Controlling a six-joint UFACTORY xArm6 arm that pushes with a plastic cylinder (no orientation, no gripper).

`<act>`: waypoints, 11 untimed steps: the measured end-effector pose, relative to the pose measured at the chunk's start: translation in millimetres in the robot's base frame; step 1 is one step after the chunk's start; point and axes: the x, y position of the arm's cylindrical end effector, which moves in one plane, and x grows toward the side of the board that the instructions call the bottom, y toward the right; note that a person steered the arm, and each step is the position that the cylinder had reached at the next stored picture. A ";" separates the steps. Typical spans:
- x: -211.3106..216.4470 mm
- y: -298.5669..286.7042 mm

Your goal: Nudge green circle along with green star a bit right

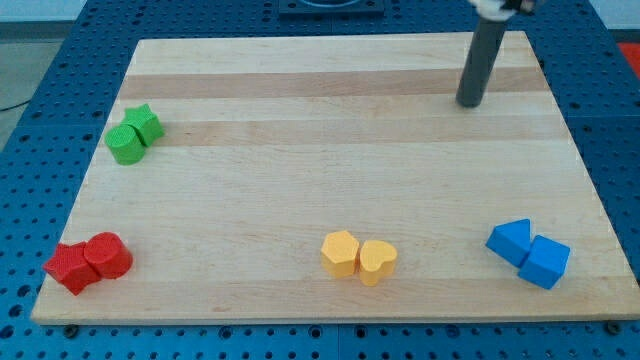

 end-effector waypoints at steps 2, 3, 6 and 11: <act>128.6 -149.1; 131.8 -219.3; 106.3 -441.8; 106.6 -462.5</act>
